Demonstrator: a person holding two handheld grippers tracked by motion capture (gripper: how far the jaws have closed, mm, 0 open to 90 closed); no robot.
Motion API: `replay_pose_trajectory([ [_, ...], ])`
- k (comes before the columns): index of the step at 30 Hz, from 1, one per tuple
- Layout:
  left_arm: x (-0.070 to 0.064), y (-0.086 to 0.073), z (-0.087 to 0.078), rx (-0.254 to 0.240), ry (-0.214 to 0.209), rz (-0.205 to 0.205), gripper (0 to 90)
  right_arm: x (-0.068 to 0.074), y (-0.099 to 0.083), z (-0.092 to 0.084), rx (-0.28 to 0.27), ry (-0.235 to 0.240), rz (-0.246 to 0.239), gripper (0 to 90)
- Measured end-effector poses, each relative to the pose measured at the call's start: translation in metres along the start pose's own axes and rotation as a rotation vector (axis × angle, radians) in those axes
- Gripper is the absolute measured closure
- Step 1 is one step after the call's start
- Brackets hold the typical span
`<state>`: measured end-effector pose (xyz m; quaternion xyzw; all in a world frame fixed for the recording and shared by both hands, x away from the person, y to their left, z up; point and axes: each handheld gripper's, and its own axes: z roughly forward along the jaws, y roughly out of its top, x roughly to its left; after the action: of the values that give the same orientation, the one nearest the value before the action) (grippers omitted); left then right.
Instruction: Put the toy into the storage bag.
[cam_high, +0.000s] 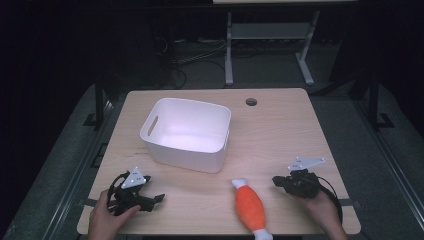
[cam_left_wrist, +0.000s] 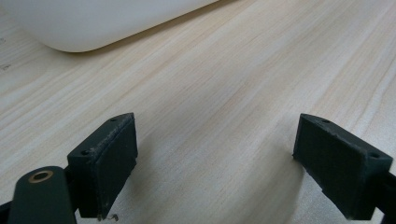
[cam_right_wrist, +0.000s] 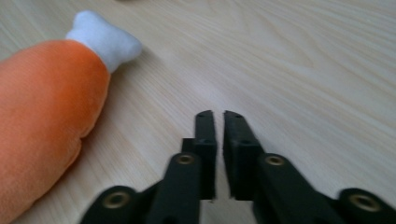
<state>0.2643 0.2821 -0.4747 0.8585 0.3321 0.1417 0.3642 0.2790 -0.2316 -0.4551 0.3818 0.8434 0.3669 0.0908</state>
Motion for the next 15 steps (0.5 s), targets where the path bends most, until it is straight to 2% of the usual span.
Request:
replay_pose_trajectory([
  [5,0.000,0.000,0.000,0.000,0.000,0.000,12.7,0.001,0.009,0.006,-0.001,0.043,-0.014,89.5],
  [15,0.000,0.000,0.000,-0.003,-0.001,-0.006,12.7,0.013,0.032,0.024,-0.002,0.091,-0.070,89.5],
])
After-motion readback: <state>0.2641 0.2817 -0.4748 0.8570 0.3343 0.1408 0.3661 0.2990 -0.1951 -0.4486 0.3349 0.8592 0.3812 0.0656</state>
